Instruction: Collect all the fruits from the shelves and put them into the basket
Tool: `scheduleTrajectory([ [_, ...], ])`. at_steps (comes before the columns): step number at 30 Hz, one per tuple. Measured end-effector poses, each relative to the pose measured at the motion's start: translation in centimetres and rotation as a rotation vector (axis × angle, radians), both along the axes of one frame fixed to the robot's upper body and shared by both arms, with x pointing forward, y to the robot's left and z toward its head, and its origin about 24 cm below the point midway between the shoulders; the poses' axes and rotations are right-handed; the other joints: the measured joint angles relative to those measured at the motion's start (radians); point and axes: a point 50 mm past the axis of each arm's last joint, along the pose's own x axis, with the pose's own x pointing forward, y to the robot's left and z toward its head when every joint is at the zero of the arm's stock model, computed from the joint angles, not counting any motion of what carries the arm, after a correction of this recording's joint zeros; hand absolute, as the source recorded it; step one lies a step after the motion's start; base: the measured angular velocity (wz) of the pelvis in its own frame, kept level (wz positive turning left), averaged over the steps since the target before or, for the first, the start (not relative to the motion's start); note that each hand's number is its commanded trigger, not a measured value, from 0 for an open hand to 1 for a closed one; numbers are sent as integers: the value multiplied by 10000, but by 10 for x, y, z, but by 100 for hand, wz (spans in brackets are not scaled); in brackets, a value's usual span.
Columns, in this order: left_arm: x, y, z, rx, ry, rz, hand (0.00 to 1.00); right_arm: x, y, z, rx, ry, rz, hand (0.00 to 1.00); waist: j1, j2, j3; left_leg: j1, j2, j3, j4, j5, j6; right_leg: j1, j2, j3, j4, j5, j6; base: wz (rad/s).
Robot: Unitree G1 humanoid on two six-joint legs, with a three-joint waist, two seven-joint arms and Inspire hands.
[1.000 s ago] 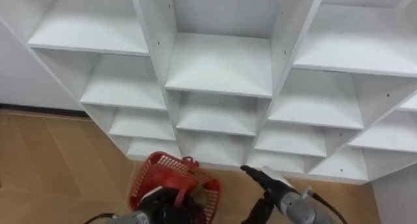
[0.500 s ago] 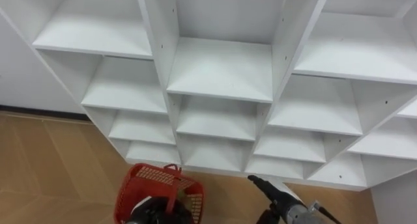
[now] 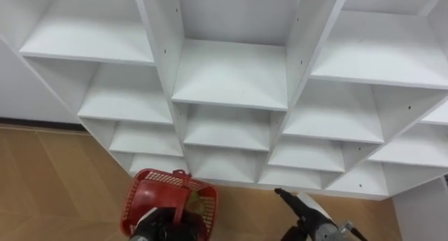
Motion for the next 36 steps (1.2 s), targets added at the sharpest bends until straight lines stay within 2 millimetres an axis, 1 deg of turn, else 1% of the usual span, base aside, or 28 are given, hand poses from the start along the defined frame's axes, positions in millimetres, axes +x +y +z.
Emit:
scheduleTrajectory([
  [6,4,2,5,-246,-371,507,100,-21,-10,-7,131,407,-906,0,12,-7,-16,322,-2,46,-107,0,0,261,15,73,-40,2,7,-3],
  [7,1,4,4,-228,-324,660,100,-25,-12,-8,274,430,-1372,0,19,-11,-42,475,3,129,-182,0,0,337,33,187,-42,-1,11,-18],
  [8,-3,6,3,-184,-286,920,100,-27,-14,-8,491,380,-1890,0,-32,-6,-96,545,10,187,-249,0,0,369,71,226,-54,-2,13,-14],
  [9,-4,7,2,-145,-288,1034,100,-28,-16,-8,615,329,-2170,0,-75,-1,-123,543,9,188,-252,0,0,373,80,218,-57,-3,14,-4],
  [10,-7,9,2,-65,-298,1199,100,-29,-18,-8,767,274,-2636,0,-209,-16,-148,562,8,193,-253,0,0,386,77,219,-56,-3,15,0],
  [12,-12,11,1,36,-299,1429,100,-34,-21,-9,911,249,-3157,0,-272,-39,-158,672,7,201,-285,0,-1,483,77,231,-78,-3,17,0],
  [14,-16,13,2,136,-371,1704,100,-43,-27,-11,1009,318,-3914,0,-314,-56,-169,873,3,210,-325,-1,-1,670,74,248,-194,3,33,0],
  [18,-18,16,1,399,-429,2036,100,-52,-34,-15,804,501,-4421,0,-300,-26,-151,1038,10,226,-397,-1,-3,784,76,273,-200,0,36,-1],
  [19,-23,18,-1,469,-333,2103,100,-57,-36,-17,667,663,-4522,0,-296,-18,-157,1093,10,247,-432,-3,-6,812,77,279,-205,-7,43,-6],
  [21,-33,21,-6,597,2,2197,100,-64,-39,-20,542,930,-4714,0,-271,-1,-140,1106,15,281,-456,-4,-8,790,72,322,-205,-7,43,-6],
  [22,-42,23,-10,689,310,2287,100,-69,-40,-23,521,1131,-4881,0,-272,5,-132,1103,14,291,-467,-6,-11,778,73,333,-214,-7,43,0],
  [23,-49,24,-13,757,545,2342,100,-75,-42,-25,562,1372,-5140,0,-296,8,-130,1089,8,270,-477,-10,-16,772,77,299,-241,-8,46,0],
  [24,-52,25,-13,774,637,2381,100,-79,-43,-26,603,1504,-5278,0,-300,8,-130,1078,2,264,-477,-12,-17,776,81,299,-264,-7,49,6],
  [26,-64,31,-19,877,1212,2834,100,-91,-46,-31,835,2141,-5838,0,-298,26,-121,1099,-10,235,-501,-12,-17,884,97,274,-370,10,67,6],
  [29,-74,37,-22,1030,1735,3268,100,-103,-51,-34,968,2711,-6349,0,-298,61,-78,1124,-19,228,-544,-15,-20,943,90,269,-392,9,68,0],
  [31,-84,39,-24,1422,2045,3350,100,-113,-55,-37,1239,3156,-7226,0,-284,96,-55,1228,-24,241,-626,-15,-20,961,90,296,-432,6,73,-2],
  [34,-93,43,-27,2211,2471,2892,100,-125,-53,-41,1679,3588,-8378,0,-301,73,-52,1279,-28,185,-646,-16,-23,1114,112,301,-534,9,76,0],
  [36,-97,46,-28,2607,2725,2810,100,-129,-53,-42,1768,3832,-8666,0,-293,79,-39,1398,-35,184,-668,-32,-43,1168,113,321,-545,3,83,0],
])
